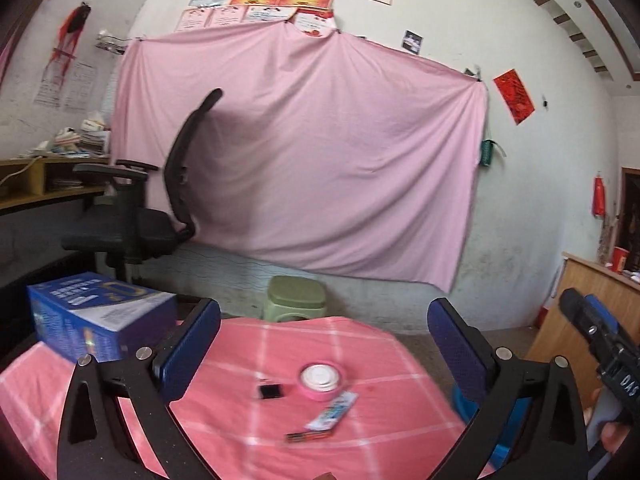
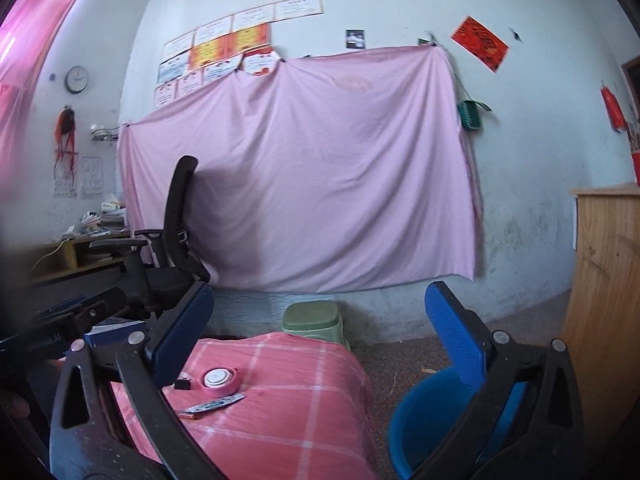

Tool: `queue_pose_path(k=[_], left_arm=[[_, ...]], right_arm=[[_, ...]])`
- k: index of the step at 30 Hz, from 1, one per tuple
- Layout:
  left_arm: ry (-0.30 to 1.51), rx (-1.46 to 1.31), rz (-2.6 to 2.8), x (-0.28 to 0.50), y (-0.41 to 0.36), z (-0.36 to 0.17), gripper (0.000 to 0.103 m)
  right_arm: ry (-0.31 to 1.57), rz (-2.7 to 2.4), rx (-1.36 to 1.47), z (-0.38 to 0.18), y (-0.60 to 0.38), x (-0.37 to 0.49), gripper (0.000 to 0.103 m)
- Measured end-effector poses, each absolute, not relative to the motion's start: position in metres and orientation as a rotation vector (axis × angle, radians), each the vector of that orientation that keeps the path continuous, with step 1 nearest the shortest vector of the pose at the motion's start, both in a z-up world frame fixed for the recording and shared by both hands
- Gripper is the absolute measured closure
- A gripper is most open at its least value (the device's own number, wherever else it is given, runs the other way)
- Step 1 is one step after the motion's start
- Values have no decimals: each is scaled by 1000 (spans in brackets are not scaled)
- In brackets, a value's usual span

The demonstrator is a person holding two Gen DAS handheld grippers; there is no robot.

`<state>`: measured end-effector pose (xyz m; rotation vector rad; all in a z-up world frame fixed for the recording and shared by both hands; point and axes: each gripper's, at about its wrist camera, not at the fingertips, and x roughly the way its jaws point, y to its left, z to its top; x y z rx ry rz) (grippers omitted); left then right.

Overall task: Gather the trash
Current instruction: 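Move both tools back over the table toward the pink tape roll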

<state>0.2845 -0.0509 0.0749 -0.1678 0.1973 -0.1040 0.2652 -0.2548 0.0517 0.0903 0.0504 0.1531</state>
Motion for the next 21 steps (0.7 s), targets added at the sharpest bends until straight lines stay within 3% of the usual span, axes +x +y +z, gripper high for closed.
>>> queue_pose_path(k=[12, 21], left_arm=[[212, -152, 28, 273, 15, 41, 1], [305, -138, 10, 290, 36, 21, 2]], right_arm=[[81, 244, -5, 41, -188, 280, 0], [294, 273, -95, 16, -143, 325, 0]])
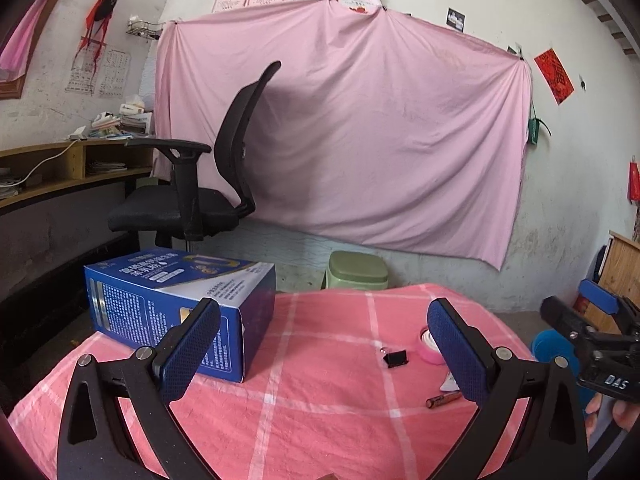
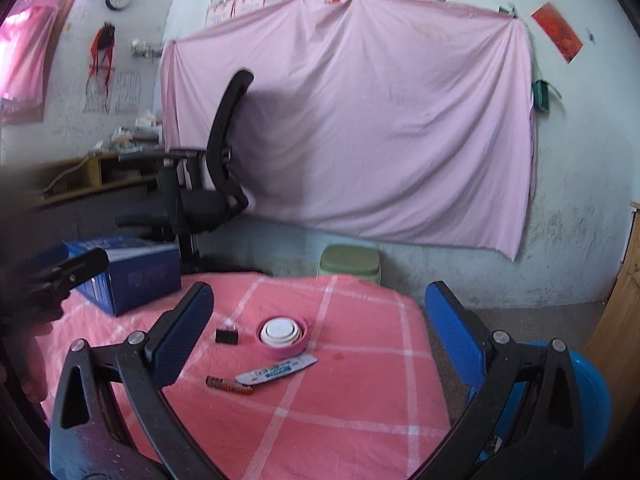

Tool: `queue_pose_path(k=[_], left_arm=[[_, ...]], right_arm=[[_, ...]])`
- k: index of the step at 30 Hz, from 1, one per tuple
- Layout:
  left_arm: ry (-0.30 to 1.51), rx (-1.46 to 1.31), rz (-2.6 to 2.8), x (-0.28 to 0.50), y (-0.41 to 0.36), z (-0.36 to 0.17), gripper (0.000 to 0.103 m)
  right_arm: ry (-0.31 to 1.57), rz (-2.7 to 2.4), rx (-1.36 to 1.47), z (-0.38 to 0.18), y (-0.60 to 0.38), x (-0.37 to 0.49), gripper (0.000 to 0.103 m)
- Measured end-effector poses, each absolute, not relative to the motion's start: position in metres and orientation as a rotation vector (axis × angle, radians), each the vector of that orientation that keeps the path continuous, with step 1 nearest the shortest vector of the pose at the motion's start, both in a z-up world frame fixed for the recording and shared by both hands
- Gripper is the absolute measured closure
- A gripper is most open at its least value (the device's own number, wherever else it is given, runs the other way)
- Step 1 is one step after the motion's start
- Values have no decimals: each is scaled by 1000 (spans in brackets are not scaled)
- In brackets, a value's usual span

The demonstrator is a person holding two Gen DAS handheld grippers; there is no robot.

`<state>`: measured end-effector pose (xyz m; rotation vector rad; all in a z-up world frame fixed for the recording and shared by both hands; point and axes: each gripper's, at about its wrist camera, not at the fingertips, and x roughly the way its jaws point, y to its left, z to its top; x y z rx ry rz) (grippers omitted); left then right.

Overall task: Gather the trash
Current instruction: 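Move both tools back over the table toward the pink tape roll, then grasp the black binder clip with the left tool while the right tool grasps the toothpaste tube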

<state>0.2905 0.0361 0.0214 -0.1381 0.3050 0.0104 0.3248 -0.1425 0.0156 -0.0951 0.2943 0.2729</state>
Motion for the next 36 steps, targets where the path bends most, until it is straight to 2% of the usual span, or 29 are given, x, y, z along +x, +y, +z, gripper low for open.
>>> queue_pose_path(k=[5, 8, 11, 16, 21, 26, 29, 31, 33, 34, 36], left_arm=[[385, -113, -39, 312, 36, 12, 2], [418, -107, -67, 324, 33, 7, 6], [477, -108, -106, 341, 33, 1, 22], [582, -123, -178, 367, 31, -12, 49], [692, -152, -271, 392, 25, -24, 61], [767, -203, -307, 406, 26, -33, 64], [789, -216, -337, 411, 21, -35, 64], [800, -211, -359, 416, 15, -36, 64], [817, -199, -372, 419, 9, -38, 64], [829, -195, -378, 422, 5, -39, 64], [852, -184, -384, 426, 0, -43, 64]], right_arm=[[447, 273, -88, -2, -138, 355, 0], [543, 299, -91, -12, -134, 372, 0], [634, 327, -94, -24, -130, 385, 0], [757, 352, -94, -40, -126, 399, 7], [858, 374, -118, -55, -117, 410, 10], [906, 346, -176, -62, -108, 411, 14], [906, 333, -188, -61, -113, 409, 26], [903, 322, -177, -59, -120, 410, 41], [904, 317, -153, -58, -128, 412, 51], [905, 315, -135, -58, -133, 412, 54], [909, 324, -109, -58, -137, 415, 54]])
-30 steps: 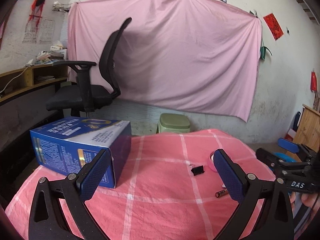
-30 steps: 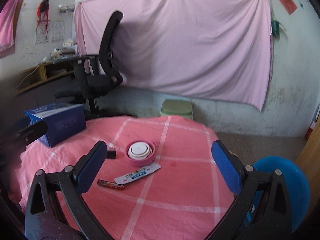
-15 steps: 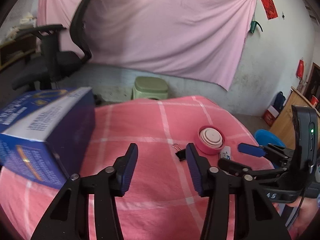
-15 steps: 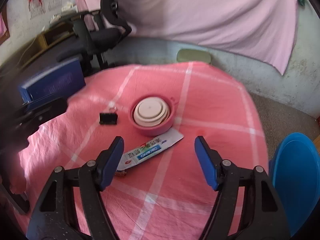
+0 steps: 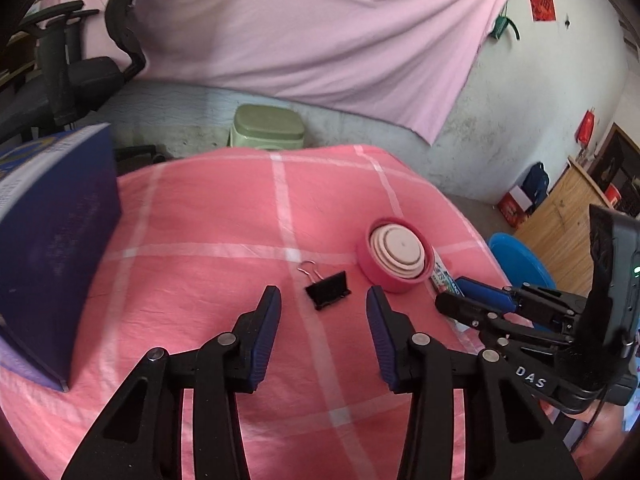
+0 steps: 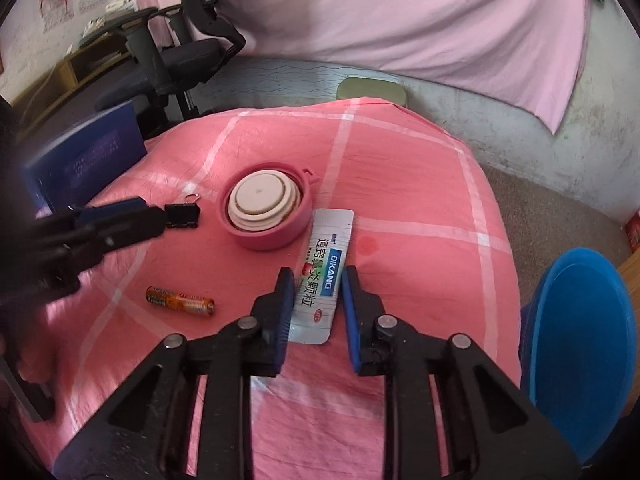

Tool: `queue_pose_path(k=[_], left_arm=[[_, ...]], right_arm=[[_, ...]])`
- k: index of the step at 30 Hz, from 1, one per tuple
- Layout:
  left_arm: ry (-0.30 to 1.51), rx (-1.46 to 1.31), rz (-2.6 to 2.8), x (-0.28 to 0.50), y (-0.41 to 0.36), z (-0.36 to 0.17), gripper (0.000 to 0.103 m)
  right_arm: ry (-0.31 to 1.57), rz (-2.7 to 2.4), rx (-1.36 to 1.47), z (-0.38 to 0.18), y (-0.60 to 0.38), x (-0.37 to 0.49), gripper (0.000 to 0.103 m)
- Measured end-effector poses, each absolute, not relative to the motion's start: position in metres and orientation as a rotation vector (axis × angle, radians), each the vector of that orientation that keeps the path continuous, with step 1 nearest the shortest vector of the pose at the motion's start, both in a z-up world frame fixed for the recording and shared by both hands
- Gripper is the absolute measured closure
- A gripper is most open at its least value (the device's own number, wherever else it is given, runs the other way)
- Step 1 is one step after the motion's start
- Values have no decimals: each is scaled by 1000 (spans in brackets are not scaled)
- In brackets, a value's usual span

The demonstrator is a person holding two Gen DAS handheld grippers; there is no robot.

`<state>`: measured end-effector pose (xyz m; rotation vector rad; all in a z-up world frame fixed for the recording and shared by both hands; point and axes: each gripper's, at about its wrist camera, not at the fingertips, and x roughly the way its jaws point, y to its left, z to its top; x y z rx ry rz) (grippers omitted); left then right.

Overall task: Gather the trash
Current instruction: 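Grasp the black binder clip with the left tool while the right tool grasps the toothpaste tube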

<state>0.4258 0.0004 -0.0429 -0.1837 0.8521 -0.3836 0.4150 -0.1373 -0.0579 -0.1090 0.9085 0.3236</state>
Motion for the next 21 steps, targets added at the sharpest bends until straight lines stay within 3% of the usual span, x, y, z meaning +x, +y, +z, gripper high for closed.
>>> queue_pose_path(k=[6, 8, 11, 21], left_arm=[[879, -139, -335, 438, -11, -49, 64], [886, -120, -312, 440, -16, -51, 67], [888, -71, -277, 440, -21, -54, 79], [760, -163, -268, 414, -3, -40, 79]], right_arm=[[901, 328, -100, -57, -138, 414, 54], [900, 327, -97, -57, -138, 413, 54], [900, 327, -98, -57, -138, 413, 55], [869, 339, -70, -52, -144, 407, 60]])
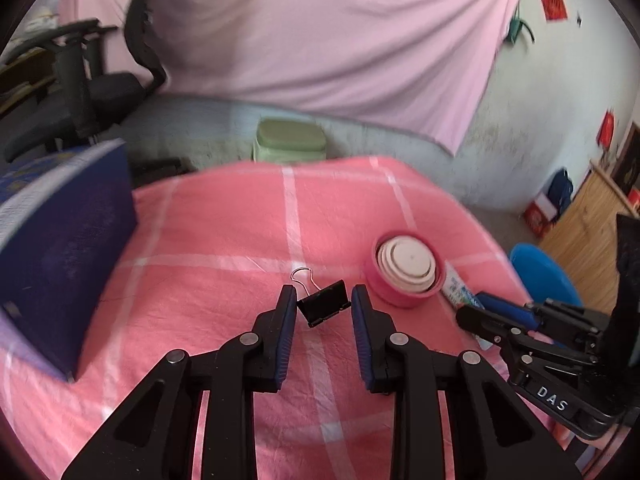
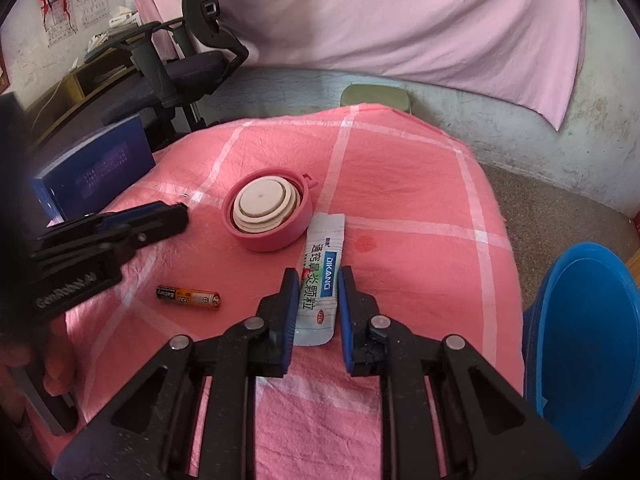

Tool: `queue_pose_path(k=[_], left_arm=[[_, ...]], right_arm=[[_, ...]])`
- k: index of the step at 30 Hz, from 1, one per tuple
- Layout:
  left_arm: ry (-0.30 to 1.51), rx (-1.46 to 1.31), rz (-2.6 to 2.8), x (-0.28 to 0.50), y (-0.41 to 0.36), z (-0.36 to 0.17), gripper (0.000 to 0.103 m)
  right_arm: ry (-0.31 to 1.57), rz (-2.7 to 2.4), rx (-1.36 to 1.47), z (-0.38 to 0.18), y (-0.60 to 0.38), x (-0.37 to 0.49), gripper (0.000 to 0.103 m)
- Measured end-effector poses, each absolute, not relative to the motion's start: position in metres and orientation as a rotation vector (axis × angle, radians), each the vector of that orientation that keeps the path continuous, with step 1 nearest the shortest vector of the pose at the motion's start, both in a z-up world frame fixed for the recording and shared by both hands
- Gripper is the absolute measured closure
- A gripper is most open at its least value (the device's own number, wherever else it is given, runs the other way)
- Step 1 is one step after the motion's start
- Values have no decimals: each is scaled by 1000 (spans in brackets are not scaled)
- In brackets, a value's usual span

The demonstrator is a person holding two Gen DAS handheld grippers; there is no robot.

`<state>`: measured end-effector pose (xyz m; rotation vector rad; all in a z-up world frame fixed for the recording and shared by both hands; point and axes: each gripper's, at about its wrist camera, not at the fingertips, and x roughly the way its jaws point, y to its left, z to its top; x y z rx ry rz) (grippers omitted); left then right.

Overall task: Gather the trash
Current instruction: 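Grasp the black binder clip with the left tool while the right tool grasps the toothpaste tube, then lift the clip and tube and carry them over the blue bucket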

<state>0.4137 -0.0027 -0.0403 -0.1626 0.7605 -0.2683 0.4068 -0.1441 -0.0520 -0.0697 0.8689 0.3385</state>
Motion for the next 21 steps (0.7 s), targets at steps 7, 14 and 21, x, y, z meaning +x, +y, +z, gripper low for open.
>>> queue_pose_path(k=[7, 14, 21], left_arm=[[587, -198, -235, 377, -2, -19, 79], [500, -193, -234, 362, -14, -7, 79], [323, -204, -253, 342, -23, 19, 79]], right_arm=[[760, 334, -42, -36, -154, 388, 75], [681, 343, 1, -26, -162, 376, 75], [392, 317, 77, 12, -186, 335, 75]])
